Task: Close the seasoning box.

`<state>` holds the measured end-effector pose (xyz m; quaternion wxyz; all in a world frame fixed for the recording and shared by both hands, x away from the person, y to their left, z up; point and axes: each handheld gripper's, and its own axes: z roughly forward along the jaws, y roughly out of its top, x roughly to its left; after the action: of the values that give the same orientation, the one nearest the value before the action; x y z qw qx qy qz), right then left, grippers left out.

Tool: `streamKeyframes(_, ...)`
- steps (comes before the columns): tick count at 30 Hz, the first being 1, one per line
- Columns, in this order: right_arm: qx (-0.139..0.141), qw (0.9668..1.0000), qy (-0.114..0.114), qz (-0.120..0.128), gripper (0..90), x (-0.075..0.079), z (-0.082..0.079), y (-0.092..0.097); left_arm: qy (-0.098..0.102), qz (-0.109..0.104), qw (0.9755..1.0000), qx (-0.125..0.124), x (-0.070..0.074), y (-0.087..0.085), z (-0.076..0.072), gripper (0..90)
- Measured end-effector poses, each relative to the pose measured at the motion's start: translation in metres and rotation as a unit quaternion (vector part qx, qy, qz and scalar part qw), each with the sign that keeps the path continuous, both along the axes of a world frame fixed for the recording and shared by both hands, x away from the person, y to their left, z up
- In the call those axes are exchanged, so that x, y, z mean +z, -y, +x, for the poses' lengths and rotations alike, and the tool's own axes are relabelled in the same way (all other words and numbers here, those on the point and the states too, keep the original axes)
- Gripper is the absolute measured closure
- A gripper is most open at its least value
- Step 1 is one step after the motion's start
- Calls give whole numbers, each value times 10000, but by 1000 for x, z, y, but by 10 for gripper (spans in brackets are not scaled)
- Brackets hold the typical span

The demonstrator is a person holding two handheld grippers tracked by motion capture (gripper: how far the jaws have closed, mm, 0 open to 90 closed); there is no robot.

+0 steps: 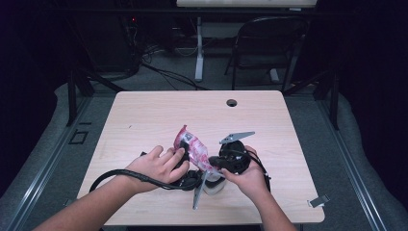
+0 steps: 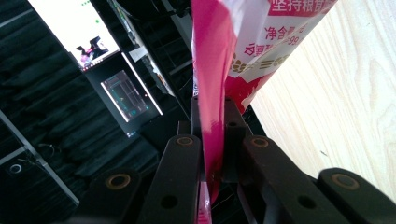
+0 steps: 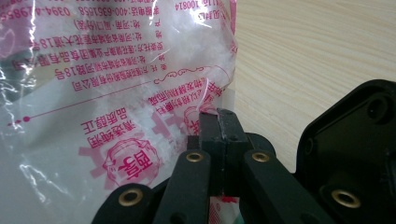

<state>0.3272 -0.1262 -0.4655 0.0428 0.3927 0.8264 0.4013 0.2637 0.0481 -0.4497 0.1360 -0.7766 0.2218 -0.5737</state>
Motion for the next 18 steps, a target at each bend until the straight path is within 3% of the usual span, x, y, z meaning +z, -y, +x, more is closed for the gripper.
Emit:
streamKeyframes(8, 2, 10000, -14, -14, 900, 0, 0, -1, -187, -225, 9994, 157, -6, -7, 1, 881)
streamKeyframes(11, 25, 10000, -12, 5, 900, 0, 0, -1, -68, -187, 9998, 46, -5, -8, 1, 882)
streamKeyframes(18, 17, 10000, -11, 58, 900, 0, 0, -2, -182, -300, 9993, 128, -9, -14, 1, 884)
